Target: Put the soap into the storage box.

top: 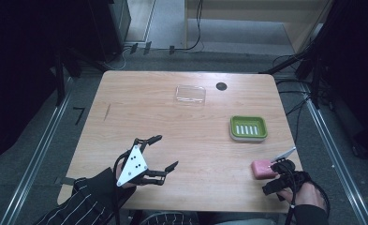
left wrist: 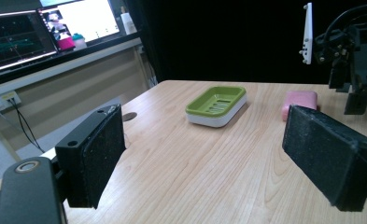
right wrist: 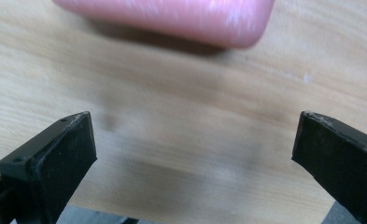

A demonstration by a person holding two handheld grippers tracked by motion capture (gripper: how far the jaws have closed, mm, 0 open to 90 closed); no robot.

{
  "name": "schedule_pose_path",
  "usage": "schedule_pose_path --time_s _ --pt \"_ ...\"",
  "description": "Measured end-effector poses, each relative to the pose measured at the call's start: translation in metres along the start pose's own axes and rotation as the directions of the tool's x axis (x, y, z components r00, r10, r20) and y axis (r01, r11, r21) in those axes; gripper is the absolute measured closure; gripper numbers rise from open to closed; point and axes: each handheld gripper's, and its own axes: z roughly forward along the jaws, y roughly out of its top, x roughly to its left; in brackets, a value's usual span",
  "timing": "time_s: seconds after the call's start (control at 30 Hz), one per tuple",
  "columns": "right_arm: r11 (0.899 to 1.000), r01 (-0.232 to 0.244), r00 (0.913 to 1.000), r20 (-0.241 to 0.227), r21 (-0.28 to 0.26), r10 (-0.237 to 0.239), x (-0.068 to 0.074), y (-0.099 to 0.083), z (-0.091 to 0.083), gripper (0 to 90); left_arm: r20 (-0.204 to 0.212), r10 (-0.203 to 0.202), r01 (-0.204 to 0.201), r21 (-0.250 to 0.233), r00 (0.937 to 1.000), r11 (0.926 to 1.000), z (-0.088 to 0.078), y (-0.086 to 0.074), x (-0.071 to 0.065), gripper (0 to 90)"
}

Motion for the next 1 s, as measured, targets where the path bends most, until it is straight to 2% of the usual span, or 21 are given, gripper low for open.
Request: schedule_pose_path --time_s 0.33,0.4,0.5,0.57,0.67,0.73,1.0 --pt "0.999 0.022 0.9992 -0.032 -0.029 -0.023 0.006 0.014 -0.004 0.0 0.002 0.006 -0.006 0.012 1.0000 0.9999 -0.001 -0.001 -0.001 13.5" --pt "0.999 0.027 0.9988 -0.039 -0.044 -0.029 0.008 0.019 -0.007 0.0 -0.011 -0.005 0.005 0.001 0.9999 1.0000 -0.003 -0.001 0.000 13.5" --pt "0.998 0.020 0.9985 -0.050 -0.062 -0.023 0.008 0.024 -0.010 0.0 -0.003 0.013 -0.013 0.015 0.9999 0.9998 -0.001 -0.001 -0.001 13.5" --pt "0.997 0.019 0.9984 -0.052 -0.070 -0.022 0.007 0.028 -0.011 0.0 -0.003 0.006 -0.006 0.012 1.0000 0.9999 -0.002 -0.001 -0.001 13.6" --pt "0.998 0.012 0.9982 -0.058 -0.070 -0.016 0.007 0.032 -0.010 0.0 -0.013 -0.002 0.002 0.008 0.9999 1.0000 -0.002 -0.001 0.000 13.6" --pt "0.997 0.004 0.9976 -0.068 -0.071 -0.009 0.007 0.038 -0.009 0.0 -0.005 0.006 -0.006 0.010 1.0000 0.9999 -0.002 -0.001 0.000 13.6" --pt "0.999 0.000 0.9981 -0.062 -0.052 -0.003 0.009 0.053 -0.002 0.0 -0.010 0.005 -0.005 0.006 0.9999 1.0000 -0.004 -0.001 0.000 13.5"
